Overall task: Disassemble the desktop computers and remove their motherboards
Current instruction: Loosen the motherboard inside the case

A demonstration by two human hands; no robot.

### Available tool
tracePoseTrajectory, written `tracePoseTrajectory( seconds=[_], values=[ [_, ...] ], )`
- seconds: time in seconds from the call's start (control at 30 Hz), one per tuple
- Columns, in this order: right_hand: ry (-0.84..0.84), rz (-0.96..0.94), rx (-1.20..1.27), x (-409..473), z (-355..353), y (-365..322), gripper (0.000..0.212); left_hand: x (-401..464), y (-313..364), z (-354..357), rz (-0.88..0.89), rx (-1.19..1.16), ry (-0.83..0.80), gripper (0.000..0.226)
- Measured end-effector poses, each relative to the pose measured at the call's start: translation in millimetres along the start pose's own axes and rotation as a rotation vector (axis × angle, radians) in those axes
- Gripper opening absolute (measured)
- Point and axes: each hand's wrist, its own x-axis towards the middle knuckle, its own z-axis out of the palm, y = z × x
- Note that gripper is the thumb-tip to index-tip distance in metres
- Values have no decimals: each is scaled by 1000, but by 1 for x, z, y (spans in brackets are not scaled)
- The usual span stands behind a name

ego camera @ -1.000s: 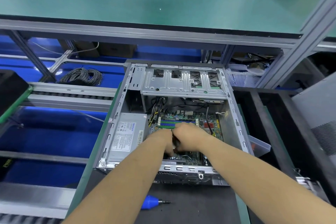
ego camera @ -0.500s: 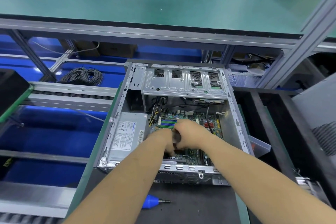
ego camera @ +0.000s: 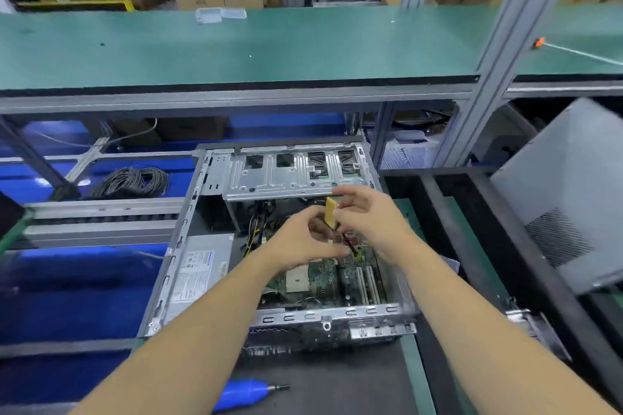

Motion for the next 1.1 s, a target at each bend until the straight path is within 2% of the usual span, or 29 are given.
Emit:
tracePoseTrajectory(
  seconds=[0.1,0.17,0.27,0.33,0.43,0.5,0.6,0.77,0.9,1.0,1.1],
  values=[
    [73,-13,105,-9,-26,-5,25,11,34,20,104,-2,109,40],
    [100,13,162,-13,-38,-4,23,20,50,33,87,49,171,29],
    [151,63,290,-19,-53,-3,28,26,64,50,-7,59,100,30],
    [152,21,117,-23,-66,-2,36,29,71,58,-15,135,99,50],
    [21,-54,-354,-29,-83,-7,54,33,80,62,52,288,138,82],
    [-60,-69,-571,-30,-90,-14,61,36,85,64,103,341,101,95],
    [-102,-128,-799,-26,-97,-24,62,38,92,70,190,498,58,105],
    [-65,-192,-969,-23,-109,-35,60,47,100,79,318,619,47,108],
    [-10,-232,-997,-23,-115,-33,47,53,98,89,355,620,20,101],
    [-21,-204,-974,-21,-119,-24,46,57,94,93,346,679,94,101],
    [-47,-187,-987,-17,-123,-15,50,61,92,95,364,728,100,106]
  ],
)
